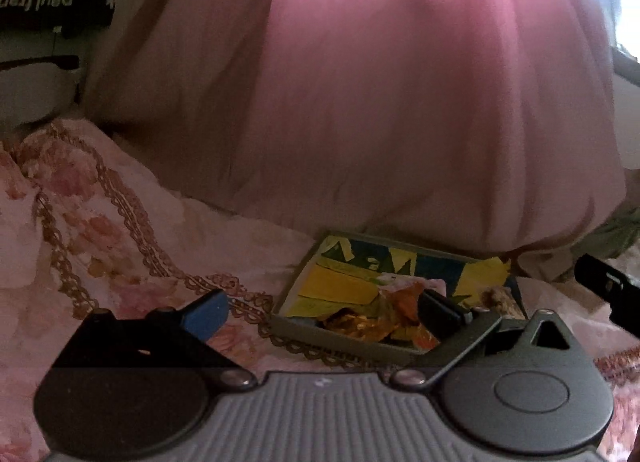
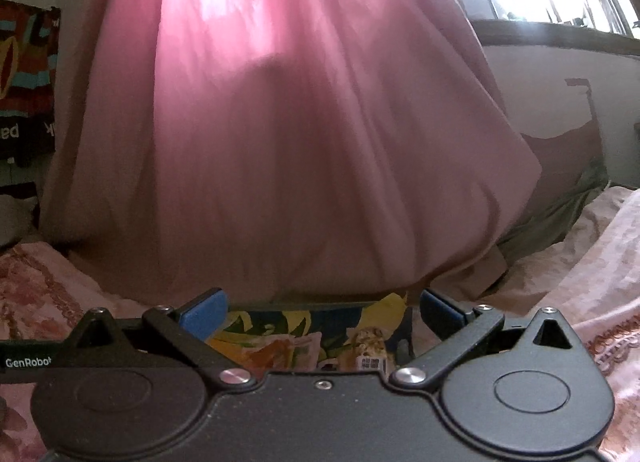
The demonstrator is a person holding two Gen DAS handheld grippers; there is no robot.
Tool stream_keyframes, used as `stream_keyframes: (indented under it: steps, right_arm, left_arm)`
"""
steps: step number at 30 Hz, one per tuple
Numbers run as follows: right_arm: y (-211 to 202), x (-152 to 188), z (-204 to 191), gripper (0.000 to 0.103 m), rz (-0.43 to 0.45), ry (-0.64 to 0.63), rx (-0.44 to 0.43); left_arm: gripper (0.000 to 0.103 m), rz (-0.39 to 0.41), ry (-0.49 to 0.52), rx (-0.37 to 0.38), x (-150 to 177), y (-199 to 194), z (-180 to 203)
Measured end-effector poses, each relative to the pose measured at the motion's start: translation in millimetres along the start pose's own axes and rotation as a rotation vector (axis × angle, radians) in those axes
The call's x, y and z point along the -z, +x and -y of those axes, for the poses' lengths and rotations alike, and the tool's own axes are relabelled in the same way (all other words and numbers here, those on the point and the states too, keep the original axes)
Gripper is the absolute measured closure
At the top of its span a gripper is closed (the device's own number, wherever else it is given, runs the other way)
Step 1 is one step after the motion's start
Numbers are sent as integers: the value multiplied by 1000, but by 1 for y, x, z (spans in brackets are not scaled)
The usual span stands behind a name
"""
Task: Organize snacks
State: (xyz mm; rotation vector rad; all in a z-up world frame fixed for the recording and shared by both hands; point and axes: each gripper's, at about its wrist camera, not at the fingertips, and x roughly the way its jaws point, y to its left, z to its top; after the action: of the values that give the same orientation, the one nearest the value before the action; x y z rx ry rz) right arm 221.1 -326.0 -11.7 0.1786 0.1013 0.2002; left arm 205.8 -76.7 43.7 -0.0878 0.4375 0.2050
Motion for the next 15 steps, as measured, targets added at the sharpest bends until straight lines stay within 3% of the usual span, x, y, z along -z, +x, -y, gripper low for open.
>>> stream_keyframes:
  steps: [15]
  right_arm:
    - [-51, 28, -23, 1, -53, -62, 7]
  left_arm:
    - [0, -22, 28, 6, 37, -47, -23]
